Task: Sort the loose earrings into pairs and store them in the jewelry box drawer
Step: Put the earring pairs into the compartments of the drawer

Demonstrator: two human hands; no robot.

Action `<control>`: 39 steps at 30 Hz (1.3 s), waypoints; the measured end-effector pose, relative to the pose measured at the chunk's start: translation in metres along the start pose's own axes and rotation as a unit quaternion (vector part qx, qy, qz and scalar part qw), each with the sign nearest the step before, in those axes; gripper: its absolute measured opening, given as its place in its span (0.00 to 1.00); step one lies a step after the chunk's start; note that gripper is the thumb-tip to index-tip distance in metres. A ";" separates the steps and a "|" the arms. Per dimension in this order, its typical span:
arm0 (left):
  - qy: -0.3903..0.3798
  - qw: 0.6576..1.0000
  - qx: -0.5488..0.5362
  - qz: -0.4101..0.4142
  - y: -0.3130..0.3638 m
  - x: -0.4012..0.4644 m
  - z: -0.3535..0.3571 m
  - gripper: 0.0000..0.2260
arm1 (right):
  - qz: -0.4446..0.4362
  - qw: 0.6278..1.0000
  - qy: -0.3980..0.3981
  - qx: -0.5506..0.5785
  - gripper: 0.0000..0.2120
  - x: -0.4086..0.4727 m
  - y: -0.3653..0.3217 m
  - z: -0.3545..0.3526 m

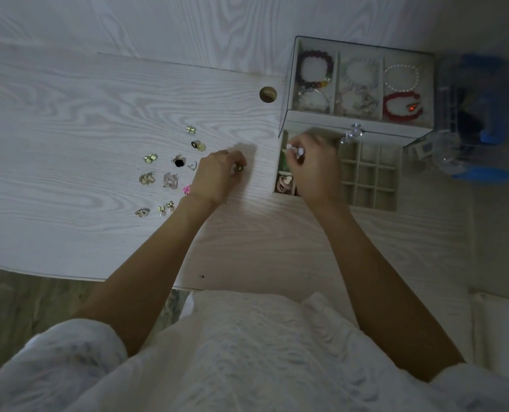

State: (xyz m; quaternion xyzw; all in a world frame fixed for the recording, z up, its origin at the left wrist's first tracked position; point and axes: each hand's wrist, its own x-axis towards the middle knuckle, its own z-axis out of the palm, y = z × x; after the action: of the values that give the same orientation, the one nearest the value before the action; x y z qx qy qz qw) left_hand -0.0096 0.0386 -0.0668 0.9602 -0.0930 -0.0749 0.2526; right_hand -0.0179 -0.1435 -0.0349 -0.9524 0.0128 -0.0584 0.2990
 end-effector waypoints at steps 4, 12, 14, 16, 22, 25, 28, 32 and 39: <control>0.037 0.998 -0.052 -0.010 0.002 -0.002 0.001 0.09 | -0.003 0.997 -0.032 -0.074 0.08 0.019 0.008 0.008; 0.114 0.965 -0.234 0.025 0.045 0.016 -0.009 0.07 | -0.007 0.994 -0.058 -0.094 0.09 0.017 0.017 0.010; 0.133 0.965 -0.220 0.059 0.056 0.024 -0.005 0.08 | -0.035 0.991 -0.050 -0.117 0.09 0.011 0.024 0.008; 0.136 0.968 -0.190 0.091 0.063 0.030 0.003 0.11 | -0.054 0.989 -0.036 -0.131 0.11 0.004 0.029 0.006; 0.108 0.982 -0.086 0.131 0.064 0.040 0.025 0.14 | -0.077 0.989 0.014 -0.122 0.11 -0.005 0.034 0.007; 0.119 0.981 -0.056 0.142 0.057 0.037 0.029 0.13 | -0.074 0.990 0.005 -0.122 0.13 -0.007 0.034 0.006; 0.154 0.973 0.045 0.167 0.049 0.034 0.035 0.08 | -0.071 0.991 0.006 -0.116 0.13 -0.007 0.034 0.006; 0.160 0.952 0.168 0.201 0.047 0.033 0.039 0.12 | -0.067 0.991 0.000 -0.113 0.13 -0.007 0.033 0.005; 0.144 0.948 0.203 0.199 0.058 0.033 0.033 0.11 | -0.073 0.991 -0.001 -0.113 0.15 -0.009 0.034 0.006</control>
State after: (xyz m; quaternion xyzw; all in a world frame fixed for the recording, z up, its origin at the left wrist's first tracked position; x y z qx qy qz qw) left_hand 0.0077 -0.0336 -0.0699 0.9536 -0.2580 0.1367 0.0733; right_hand -0.0255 -0.1673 -0.0597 -0.9786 -0.0501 -0.0774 0.1841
